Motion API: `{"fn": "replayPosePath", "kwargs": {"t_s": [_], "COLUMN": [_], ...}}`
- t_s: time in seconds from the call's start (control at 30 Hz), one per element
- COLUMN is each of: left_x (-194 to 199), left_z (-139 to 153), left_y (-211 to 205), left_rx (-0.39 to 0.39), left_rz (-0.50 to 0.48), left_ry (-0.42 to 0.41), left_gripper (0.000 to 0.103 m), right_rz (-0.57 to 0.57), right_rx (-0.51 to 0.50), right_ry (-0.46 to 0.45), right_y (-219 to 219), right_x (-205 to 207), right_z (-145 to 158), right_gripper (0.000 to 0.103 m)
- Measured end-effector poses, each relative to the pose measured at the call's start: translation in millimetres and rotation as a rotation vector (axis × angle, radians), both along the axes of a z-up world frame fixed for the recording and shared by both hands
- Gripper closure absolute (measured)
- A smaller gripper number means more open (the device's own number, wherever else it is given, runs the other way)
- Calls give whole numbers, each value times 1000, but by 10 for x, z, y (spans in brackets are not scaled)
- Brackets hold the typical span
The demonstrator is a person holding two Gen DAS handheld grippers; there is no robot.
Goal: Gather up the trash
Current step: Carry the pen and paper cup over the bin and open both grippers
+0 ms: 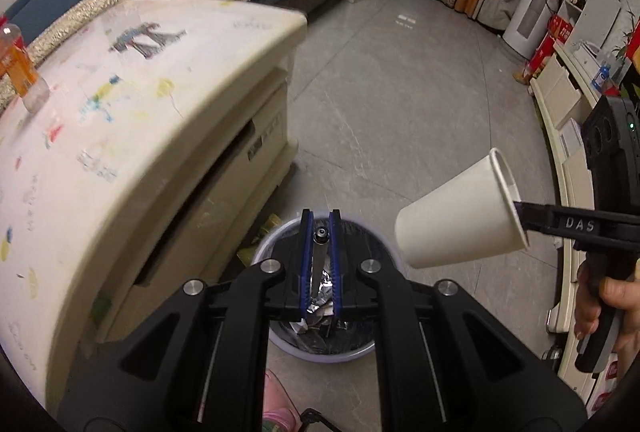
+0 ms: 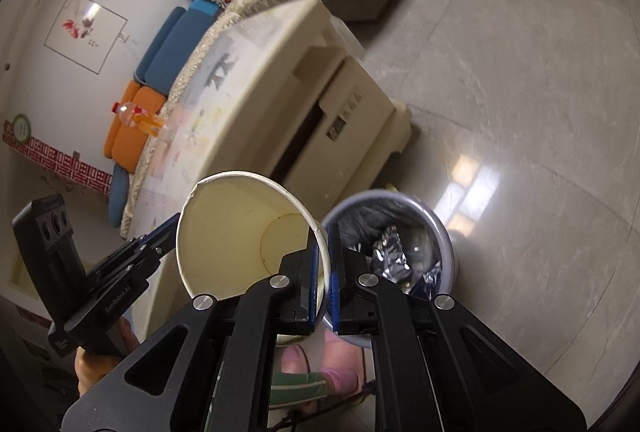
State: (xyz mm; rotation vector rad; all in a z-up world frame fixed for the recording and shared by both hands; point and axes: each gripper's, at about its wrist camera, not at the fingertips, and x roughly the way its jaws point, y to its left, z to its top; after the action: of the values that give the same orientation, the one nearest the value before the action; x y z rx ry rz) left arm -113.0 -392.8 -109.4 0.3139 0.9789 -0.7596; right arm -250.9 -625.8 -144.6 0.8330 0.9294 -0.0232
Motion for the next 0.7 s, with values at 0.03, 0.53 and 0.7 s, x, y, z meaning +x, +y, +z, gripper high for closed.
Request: {"fn": "replayPosePath", "kwargs": {"t_s": [0.03, 0.53, 0.7], "left_x": [1, 92, 201], "left_z": [-92, -946, -915], "left_y": [-34, -39, 86], "left_rx": [13, 161, 138], "left_rz": [-6, 7, 31], "left_ry": [10, 106, 122], "left_gripper": [97, 52, 46], "right_rz": [2, 3, -12], "right_rx": [12, 122, 123], "right_ry": [13, 191, 176], "right_y": [7, 172, 100], "right_x": [-1, 226, 267], "right_z": [-93, -1170, -1127], "right_gripper": [97, 51, 51]}}
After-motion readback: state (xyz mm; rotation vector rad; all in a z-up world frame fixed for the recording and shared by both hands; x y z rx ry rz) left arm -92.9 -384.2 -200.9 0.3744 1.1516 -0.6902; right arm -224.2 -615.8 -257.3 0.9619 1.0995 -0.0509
